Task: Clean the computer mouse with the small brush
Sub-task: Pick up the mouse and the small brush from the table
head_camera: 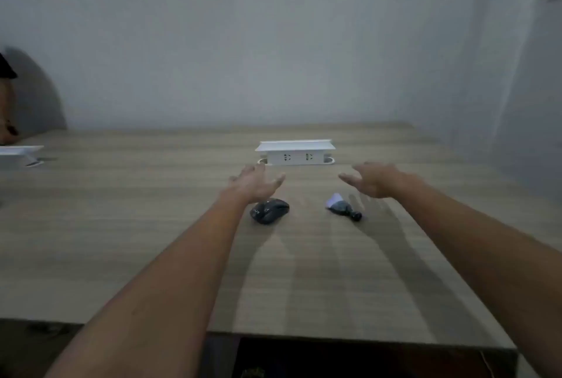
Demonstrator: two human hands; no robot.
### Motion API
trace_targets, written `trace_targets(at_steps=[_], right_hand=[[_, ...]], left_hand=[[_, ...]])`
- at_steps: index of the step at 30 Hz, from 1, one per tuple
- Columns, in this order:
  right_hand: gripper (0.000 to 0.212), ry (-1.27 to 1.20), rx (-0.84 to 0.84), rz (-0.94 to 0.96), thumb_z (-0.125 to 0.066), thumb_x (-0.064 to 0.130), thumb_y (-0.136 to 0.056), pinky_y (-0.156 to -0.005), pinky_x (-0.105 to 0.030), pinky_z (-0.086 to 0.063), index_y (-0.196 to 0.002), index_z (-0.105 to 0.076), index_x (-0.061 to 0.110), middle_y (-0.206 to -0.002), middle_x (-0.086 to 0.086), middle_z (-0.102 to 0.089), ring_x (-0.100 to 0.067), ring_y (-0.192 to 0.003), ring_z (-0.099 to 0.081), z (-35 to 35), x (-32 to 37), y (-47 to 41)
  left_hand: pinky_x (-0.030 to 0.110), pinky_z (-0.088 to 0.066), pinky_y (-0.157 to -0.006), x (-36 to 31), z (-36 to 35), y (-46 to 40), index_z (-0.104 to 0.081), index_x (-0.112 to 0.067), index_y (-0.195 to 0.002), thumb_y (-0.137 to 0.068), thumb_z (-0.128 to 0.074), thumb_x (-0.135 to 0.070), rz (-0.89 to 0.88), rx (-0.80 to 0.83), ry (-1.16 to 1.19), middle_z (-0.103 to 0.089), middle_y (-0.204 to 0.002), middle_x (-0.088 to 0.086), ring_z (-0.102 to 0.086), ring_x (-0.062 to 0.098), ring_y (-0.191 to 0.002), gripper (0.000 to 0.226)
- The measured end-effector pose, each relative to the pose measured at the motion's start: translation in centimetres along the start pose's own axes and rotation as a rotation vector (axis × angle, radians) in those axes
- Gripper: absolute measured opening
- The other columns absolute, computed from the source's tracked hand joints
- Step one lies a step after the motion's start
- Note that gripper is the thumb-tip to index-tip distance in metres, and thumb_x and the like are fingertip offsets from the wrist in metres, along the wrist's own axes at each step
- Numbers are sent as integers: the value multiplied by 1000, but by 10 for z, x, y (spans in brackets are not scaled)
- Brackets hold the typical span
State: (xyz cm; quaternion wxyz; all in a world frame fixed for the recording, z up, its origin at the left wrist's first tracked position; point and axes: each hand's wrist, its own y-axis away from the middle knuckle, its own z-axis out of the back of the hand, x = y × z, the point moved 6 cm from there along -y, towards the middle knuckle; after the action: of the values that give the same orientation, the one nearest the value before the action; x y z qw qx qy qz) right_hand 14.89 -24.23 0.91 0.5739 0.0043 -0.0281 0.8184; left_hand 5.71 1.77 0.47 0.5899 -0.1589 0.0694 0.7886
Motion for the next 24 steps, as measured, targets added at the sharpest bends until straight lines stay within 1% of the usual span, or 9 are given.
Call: trace_targets(at_steps=[3, 6, 9, 11, 12, 15, 19, 22, 24], right_hand=[[78, 7, 28, -4, -24, 69, -97, -118, -46, -26, -155, -33, 19, -162, -11, -32, -28, -148, -32, -14, -3, 6], [74, 0, 35, 24, -28, 68, -97, -115, -44, -33, -148, -45, 17, -154, -11, -43, -29, -142, -41, -28, 0, 15], [71, -16, 22, 61, -35, 70, -94, -101, -41, -42, -124, -65, 14, -136, -12, -56, -32, -124, -54, -38, 2, 19], [68, -26, -4, 80, -40, 71, -91, -87, -37, -46, -101, -71, 11, -119, -12, -62, -33, -108, -61, -44, 4, 22], [64, -13, -19, 95, -43, 67, -92, -84, -36, -46, -97, -71, 10, -116, -12, -63, -33, -104, -61, -47, 5, 22], [48, -13, -76, 133, -54, 52, -94, -81, -33, -42, -99, -72, 8, -114, -11, -63, -31, -104, -61, -52, 7, 23], [38, -47, -128, 152, -60, 40, -93, -80, -34, -44, -97, -75, 5, -111, -15, -64, -32, -102, -62, -53, 8, 22], [32, -88, -145, 145, -63, 33, -91, -81, -35, -46, -99, -76, 4, -109, -15, -65, -33, -101, -62, -52, 6, 21], [31, -106, -143, 147, -65, 30, -90, -81, -36, -48, -98, -76, 3, -108, -16, -67, -33, -100, -63, -51, 5, 19]], left_hand=[[53, -29, -116, 11, -19, 2, -30, -13, -151, -85, -37, -75, 16, 49, 10, -29, -159, 15, -33, 36, -144, 90], [52, -36, -111, 22, -33, 9, -40, -12, -142, -78, -45, -78, 19, 74, 19, -40, -150, 15, -41, 36, -137, 92], [49, -41, -106, 29, -40, 13, -49, -13, -128, -74, -57, -75, -3, 97, 8, -48, -134, 13, -48, 35, -127, 83], [44, -42, -105, 34, -46, 14, -52, -13, -121, -75, -66, -67, -6, 110, 5, -48, -124, 11, -51, 32, -122, 72], [42, -43, -104, 36, -48, 15, -54, -12, -120, -76, -69, -62, -9, 107, 3, -48, -119, 9, -51, 31, -120, 68], [39, -43, -103, 39, -51, 15, -58, -11, -120, -79, -70, -54, -33, 61, 2, -48, -117, 10, -48, 30, -119, 61], [36, -44, -97, 43, -50, 10, -63, -10, -112, -79, -71, -53, -33, 8, 18, -55, -118, 14, -49, 31, -117, 55], [31, -45, -78, 42, -48, 8, -68, -11, -94, -77, -72, -53, -42, -5, 73, -68, -97, 11, -59, 28, -100, 46], [29, -42, -71, 41, -47, 8, -69, -9, -90, -79, -73, -49, -49, -2, 114, -71, -83, 8, -62, 26, -90, 42]])
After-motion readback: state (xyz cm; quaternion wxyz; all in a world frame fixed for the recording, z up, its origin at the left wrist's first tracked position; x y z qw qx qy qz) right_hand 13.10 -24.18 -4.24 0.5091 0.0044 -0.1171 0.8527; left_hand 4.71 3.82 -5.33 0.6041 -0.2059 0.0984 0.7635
